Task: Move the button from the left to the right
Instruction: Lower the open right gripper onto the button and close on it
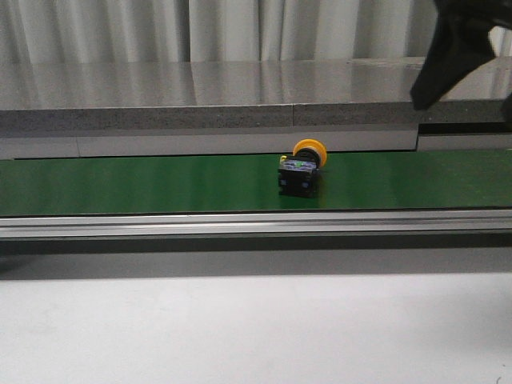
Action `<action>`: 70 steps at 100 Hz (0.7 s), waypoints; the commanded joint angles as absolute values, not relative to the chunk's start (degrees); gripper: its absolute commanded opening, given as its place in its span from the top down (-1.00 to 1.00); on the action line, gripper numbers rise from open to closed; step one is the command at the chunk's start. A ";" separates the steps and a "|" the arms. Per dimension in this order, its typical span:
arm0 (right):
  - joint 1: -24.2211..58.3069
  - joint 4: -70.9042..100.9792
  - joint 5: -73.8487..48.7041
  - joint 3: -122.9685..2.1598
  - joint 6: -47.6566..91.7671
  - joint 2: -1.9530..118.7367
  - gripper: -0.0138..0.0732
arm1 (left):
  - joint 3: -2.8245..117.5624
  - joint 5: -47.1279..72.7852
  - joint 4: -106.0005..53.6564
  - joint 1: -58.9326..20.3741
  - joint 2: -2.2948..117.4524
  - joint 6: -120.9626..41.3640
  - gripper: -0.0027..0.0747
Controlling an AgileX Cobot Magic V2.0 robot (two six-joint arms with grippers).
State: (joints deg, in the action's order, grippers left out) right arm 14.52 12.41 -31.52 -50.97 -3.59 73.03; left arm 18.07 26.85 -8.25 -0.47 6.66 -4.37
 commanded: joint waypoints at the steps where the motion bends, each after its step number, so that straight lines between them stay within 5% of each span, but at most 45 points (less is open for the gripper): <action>1: 15.66 13.46 -28.50 -55.44 -3.33 75.23 -0.80 | 19.56 22.94 -8.67 -0.86 7.29 -4.34 0.98; 70: 18.99 11.56 -29.05 -68.12 -3.33 93.60 -0.80 | 19.56 22.94 -8.67 -0.86 7.29 -4.34 0.98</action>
State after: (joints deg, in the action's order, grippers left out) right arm 19.20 12.63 -31.52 -65.48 -3.59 94.49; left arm 18.07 26.85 -8.25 -0.47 6.66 -4.37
